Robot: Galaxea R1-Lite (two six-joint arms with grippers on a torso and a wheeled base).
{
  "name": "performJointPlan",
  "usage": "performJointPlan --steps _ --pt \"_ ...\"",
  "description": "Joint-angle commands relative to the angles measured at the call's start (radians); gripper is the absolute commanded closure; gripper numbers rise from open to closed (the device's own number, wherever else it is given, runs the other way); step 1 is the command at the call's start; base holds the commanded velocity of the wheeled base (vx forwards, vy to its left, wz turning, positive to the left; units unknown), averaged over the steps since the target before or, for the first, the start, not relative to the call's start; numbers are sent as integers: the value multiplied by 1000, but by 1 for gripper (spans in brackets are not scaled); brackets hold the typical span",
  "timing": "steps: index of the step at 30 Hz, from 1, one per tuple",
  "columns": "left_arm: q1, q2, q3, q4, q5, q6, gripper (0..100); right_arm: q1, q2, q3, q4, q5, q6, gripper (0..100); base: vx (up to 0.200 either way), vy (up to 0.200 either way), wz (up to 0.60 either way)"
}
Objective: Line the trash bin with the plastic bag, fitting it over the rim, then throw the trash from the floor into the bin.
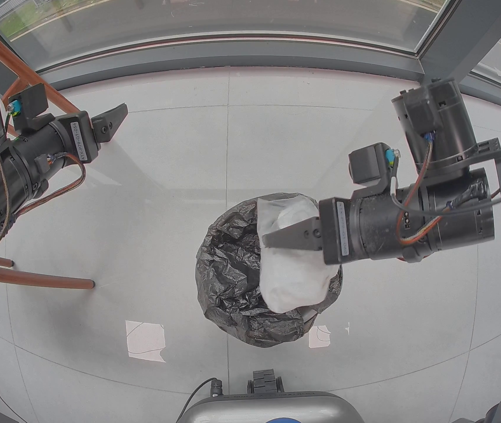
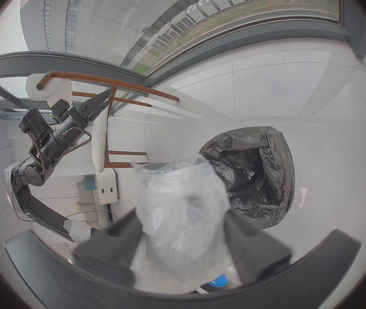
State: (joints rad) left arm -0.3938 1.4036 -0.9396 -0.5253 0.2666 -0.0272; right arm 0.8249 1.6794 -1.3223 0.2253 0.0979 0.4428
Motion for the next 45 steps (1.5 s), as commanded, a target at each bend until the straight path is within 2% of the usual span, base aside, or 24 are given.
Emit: performJointPlan --steps 1,5,8,12,14,15,16,20,21,22,23,25,26,28,29,32,33,34,35,37,39,41,42,45 --pt "1 -2 2 -5 -1 -2 0 23 0 14 3 -18 7 0 0 0 0" --pt "3 -15 8 -4 -3 -3 0 20 -35 15 14 -60 24 0 0 0 0" --pt "3 -46 18 2 -4 -3 0 8 -93 9 77 -75 67 0 0 0 0" --pt "6 -74 33 2 -1 -3 0 -63 -194 26 175 -112 139 0 0 0 0" --pt "12 -117 59 4 -1 -3 0 -182 -300 78 246 -121 168 0 0 0 0" --pt "12 -117 59 4 -1 -3 0 -182 -300 78 246 -121 168 0 0 0 0" --pt "36 -160 97 4 -13 -2 0 -332 -380 127 276 -122 166 0 0 0 0" --pt "47 -291 208 76 -56 -3 0 -658 -524 256 289 -136 163 0 0 0 0" --pt "47 -310 219 94 -60 -3 0 -693 -543 278 287 -141 162 0 0 0 0" --pt "47 -373 248 162 -69 -3 0 -780 -607 351 284 -155 151 0 0 0 0" --pt "46 -425 263 225 -72 -3 0 -829 -670 410 282 -165 132 0 0 0 0" --pt "46 -515 291 337 -72 -8 0 -874 -811 519 282 -178 73 0 0 0 0" --pt "46 -537 297 364 -70 -13 0 -879 -851 549 281 -182 54 0 0 0 0" --pt "52 -644 352 498 -27 -80 0 -889 -1116 721 284 -213 -98 0 0 0 0" --pt "61 -686 400 542 25 -128 0 -891 -1250 804 285 -239 -177 0 0 0 0" --pt "96 -808 548 567 145 -220 0 -905 -1580 993 281 -259 -354 0 0 0 0" --pt "96 -808 548 567 145 -220 0 -905 -1580 993 281 -259 -354 0 0 0 0" --pt "96 -925 645 570 148 -226 0 -823 -1679 1085 247 -264 -426 0 0 0 0" --pt "96 -974 676 573 148 -218 0 -803 -1679 1095 224 -264 -424 0 0 0 0" --pt "90 -1058 723 576 148 -195 0 -825 -1679 1109 155 -254 -432 0 0 0 0" --pt "87 -1250 809 579 138 -103 0 -826 -1679 1223 -49 -159 -489 0 0 0 0" --pt "89 -1371 852 588 129 -39 0 -825 -1679 1293 -205 -58 -501 0 0 0 0" --pt "89 -1404 881 599 135 -14 0 -826 -1679 1321 -262 -46 -495 0 0 0 0" --pt "90 -1404 897 577 180 -33 0 -826 -1679 1321 -228 -63 -484 0 0 0 0"
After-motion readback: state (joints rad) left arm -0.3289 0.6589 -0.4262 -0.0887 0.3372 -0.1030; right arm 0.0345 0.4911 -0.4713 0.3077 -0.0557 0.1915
